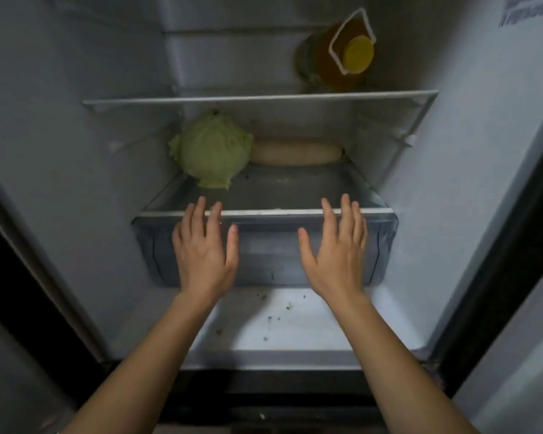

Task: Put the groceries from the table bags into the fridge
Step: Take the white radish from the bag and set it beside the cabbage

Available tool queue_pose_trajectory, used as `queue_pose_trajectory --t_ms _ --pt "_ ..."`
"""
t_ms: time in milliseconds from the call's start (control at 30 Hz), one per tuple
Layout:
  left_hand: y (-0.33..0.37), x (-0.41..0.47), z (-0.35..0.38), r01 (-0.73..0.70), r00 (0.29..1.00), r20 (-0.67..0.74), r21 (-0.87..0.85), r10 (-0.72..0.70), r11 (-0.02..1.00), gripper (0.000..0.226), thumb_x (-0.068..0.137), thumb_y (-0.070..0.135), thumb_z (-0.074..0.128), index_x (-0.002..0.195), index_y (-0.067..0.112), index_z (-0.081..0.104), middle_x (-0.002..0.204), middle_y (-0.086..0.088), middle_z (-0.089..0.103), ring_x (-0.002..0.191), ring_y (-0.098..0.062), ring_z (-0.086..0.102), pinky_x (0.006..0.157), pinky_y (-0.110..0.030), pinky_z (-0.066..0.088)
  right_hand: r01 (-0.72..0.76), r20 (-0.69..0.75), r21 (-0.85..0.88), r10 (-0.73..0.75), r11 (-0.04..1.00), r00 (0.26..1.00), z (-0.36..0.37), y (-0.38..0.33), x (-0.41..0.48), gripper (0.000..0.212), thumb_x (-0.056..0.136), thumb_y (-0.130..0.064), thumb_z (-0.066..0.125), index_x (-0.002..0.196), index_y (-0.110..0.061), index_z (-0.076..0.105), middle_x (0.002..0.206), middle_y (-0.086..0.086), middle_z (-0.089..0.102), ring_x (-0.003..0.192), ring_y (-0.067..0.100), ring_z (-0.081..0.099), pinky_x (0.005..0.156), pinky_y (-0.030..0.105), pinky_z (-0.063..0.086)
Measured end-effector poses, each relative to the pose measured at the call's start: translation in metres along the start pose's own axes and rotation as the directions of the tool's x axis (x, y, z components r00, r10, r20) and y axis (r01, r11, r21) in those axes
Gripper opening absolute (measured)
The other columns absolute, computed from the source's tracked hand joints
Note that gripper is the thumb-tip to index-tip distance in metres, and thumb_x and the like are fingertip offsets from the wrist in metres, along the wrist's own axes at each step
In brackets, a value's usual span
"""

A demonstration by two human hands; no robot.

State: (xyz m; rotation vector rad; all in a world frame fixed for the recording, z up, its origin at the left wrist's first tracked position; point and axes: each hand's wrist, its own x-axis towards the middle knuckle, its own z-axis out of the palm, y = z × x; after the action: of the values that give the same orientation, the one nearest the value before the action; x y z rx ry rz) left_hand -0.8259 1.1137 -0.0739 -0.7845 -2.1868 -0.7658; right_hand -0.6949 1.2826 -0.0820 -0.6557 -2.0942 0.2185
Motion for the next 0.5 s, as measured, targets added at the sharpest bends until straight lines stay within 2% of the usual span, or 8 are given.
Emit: queue_pose_trajectory --t_ms 100,233,333,500 --pt "-0.007 -0.048 -0.017 -0.018 1.000 0.006 0.085 0.018 0.996 0.056 0.099 0.040 0.043 0.144 0.008 0.046 0.156 -0.018 0.035 0.143 -0.037 0.032 0.111 -0.057 0.031 0.038 0.086 0.003 -0.038 0.999 0.996 0.008 -0.003 -0.032 0.070 0.098 -0.049 0.047 0.157 -0.017 0.028 0.167 0.016 0.008 0.155 0.035 0.003 0.124 0.053 0.008" --pt "-0.021 -0.092 -0.049 0.045 0.997 0.048 0.158 -0.054 0.986 0.064 0.097 0.044 0.041 0.148 0.006 0.039 0.159 -0.018 0.028 0.145 -0.038 0.027 0.114 -0.058 0.028 0.045 0.185 0.030 -0.050 0.999 0.982 0.009 -0.018 -0.063 0.075 0.095 -0.048 0.054 0.157 -0.016 0.026 0.167 0.019 0.003 0.154 0.039 0.001 0.123 0.057 0.009" --pt "-0.026 -0.104 -0.085 0.046 0.997 0.048 0.216 -0.057 0.975 0.065 0.097 0.045 0.041 0.148 0.005 0.038 0.157 -0.021 0.030 0.143 -0.040 0.030 0.112 -0.059 0.030 0.048 0.174 0.080 -0.062 0.996 0.983 -0.010 -0.042 -0.071 0.076 0.095 -0.049 0.054 0.158 -0.018 0.024 0.167 0.019 0.003 0.153 0.040 0.002 0.122 0.058 0.010" --pt "-0.034 -0.132 -0.173 0.068 0.996 -0.062 0.211 -0.057 0.975 0.062 0.097 0.043 0.043 0.146 0.005 0.042 0.155 -0.020 0.035 0.142 -0.039 0.033 0.111 -0.054 0.032 0.091 0.126 0.176 -0.114 0.980 0.986 -0.056 -0.103 -0.096 0.078 0.094 -0.048 0.057 0.158 -0.020 0.022 0.167 0.018 0.005 0.153 0.039 0.006 0.122 0.057 0.013"
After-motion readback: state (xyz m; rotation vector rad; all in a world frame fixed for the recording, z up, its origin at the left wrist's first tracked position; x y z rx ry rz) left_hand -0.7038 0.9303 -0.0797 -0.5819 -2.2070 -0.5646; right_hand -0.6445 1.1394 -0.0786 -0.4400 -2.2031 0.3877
